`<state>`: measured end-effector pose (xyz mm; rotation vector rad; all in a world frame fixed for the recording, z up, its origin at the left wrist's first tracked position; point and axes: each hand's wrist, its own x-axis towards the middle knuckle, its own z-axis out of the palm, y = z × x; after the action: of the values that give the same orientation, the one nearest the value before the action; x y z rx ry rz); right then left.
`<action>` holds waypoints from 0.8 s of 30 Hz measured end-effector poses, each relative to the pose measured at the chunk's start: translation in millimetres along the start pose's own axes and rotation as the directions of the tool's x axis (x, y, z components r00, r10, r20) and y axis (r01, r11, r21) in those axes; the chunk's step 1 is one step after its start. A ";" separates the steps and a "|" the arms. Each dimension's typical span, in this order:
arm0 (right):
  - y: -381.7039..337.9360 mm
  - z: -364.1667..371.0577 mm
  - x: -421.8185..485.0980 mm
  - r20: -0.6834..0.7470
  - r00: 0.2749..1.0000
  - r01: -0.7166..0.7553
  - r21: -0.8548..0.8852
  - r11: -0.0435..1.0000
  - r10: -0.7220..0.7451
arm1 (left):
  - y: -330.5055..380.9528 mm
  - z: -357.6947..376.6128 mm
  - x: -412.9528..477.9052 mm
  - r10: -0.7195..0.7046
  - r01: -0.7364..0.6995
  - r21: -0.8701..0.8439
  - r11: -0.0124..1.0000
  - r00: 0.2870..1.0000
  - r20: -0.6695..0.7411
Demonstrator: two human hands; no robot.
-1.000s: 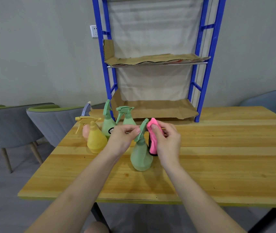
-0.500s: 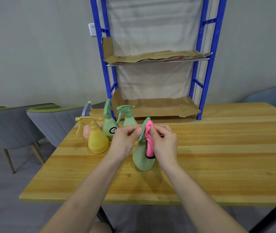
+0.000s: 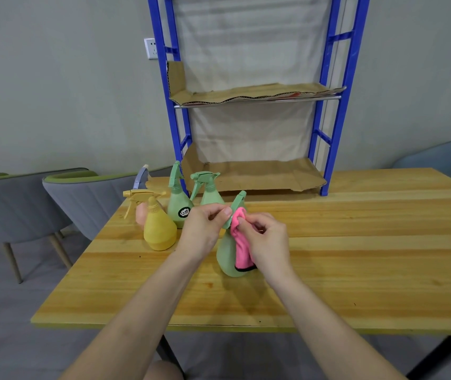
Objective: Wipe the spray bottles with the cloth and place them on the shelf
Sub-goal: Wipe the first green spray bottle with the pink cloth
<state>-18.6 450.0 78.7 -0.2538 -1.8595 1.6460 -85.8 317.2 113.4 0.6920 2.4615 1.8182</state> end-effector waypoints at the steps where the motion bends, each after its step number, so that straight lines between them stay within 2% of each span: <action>1: 0.6 0.3 -0.1 0.015 1.000 0.009 -0.042 0.999 -0.009 | -0.6 0.3 0.1 -0.002 0.002 0.000 1.000 1.000 -0.004; 5: 5.7 0.1 0.3 0.042 0.999 0.020 -0.179 0.984 -0.013 | -1.1 2.5 -0.9 0.002 -0.002 0.007 1.000 1.000 -0.023; 11: -5.3 -13.0 5.2 0.152 0.963 -0.214 -0.063 0.975 0.221 | -1.8 2.3 -0.4 -0.001 0.002 0.033 0.999 1.000 -0.022; 13: -1.5 -15.0 4.3 0.157 0.958 -0.231 -0.070 0.970 0.240 | -2.8 3.3 -1.2 0.018 -0.016 0.066 0.998 0.999 -0.031; 18: 5.5 -7.6 -5.0 0.068 0.992 -0.096 -0.094 0.991 0.103 | -2.8 3.9 -2.1 0.046 -0.039 0.114 0.993 0.997 -0.059; 21: 4.1 3.1 -10.2 -0.003 1.000 0.001 -0.202 0.979 -0.002 | -3.4 4.9 -4.1 0.061 -0.053 0.130 0.990 0.996 -0.062; 24: 3.8 8.4 -11.7 -0.045 0.999 0.019 -0.220 0.975 -0.030 | -5.2 5.0 -4.3 0.073 -0.059 0.176 0.983 0.995 -0.074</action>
<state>-15.2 437.6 71.2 -0.3592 -2.0007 1.4051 -82.4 319.0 105.9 0.7308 2.7061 1.6988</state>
